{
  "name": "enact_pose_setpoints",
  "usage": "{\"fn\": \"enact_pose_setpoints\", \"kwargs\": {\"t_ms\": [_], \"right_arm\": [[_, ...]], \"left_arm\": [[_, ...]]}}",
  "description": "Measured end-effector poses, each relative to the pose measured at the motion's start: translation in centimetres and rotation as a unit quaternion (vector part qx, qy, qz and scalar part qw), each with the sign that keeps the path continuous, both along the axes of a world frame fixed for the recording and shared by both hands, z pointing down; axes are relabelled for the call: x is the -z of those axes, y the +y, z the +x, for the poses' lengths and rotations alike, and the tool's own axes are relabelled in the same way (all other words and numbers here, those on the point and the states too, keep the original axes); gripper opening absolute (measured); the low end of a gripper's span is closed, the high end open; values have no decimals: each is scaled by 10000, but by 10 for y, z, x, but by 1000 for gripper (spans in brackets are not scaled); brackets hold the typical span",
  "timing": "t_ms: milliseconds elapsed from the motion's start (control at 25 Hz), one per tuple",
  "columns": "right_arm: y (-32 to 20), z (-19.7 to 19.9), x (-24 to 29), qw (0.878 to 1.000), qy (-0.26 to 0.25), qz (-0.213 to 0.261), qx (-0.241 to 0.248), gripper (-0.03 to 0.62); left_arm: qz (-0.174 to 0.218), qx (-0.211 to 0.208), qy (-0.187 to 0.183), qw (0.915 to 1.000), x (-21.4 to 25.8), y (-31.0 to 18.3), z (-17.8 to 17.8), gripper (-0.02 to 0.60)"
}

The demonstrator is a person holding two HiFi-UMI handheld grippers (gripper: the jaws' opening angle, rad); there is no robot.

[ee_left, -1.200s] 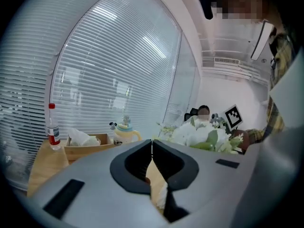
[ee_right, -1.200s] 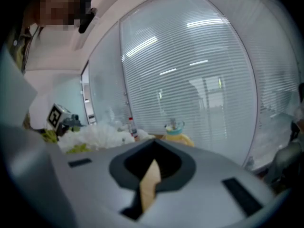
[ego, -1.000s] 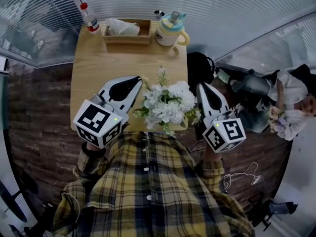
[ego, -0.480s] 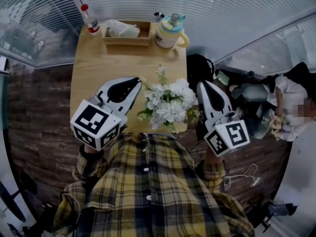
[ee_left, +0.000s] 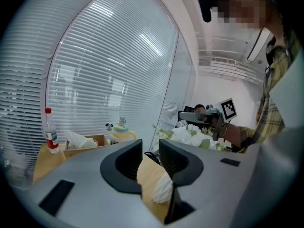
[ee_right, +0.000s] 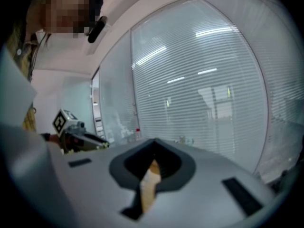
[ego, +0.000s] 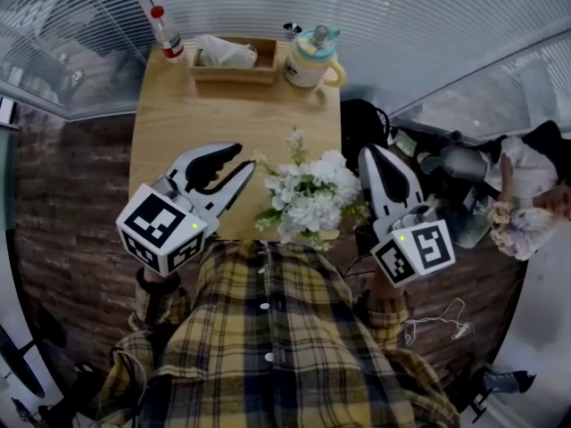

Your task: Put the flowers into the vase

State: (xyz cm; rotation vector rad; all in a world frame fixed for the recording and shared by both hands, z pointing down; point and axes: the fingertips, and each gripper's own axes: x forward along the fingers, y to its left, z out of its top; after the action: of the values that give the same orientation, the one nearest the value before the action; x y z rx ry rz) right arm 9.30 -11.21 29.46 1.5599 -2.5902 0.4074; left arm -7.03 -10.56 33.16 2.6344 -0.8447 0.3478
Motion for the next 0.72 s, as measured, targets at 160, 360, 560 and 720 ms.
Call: {"fn": "enact_pose_setpoints", "kwargs": {"t_ms": [160, 360, 560, 720], "right_arm": [[1, -2, 6, 10000, -5, 71, 10, 12], [1, -7, 10, 9999, -18, 104, 49, 12], [1, -11, 15, 9999, 1, 144, 93, 12], [4, -12, 22, 9998, 9, 194, 97, 12]], "left_arm": [[3, -63, -70, 10000, 2, 3, -5, 104], [37, 32, -42, 10000, 11, 1, -17, 104], [244, 386, 467, 9979, 34, -10, -18, 103], [469, 569, 690, 9949, 53, -12, -12, 71]]}}
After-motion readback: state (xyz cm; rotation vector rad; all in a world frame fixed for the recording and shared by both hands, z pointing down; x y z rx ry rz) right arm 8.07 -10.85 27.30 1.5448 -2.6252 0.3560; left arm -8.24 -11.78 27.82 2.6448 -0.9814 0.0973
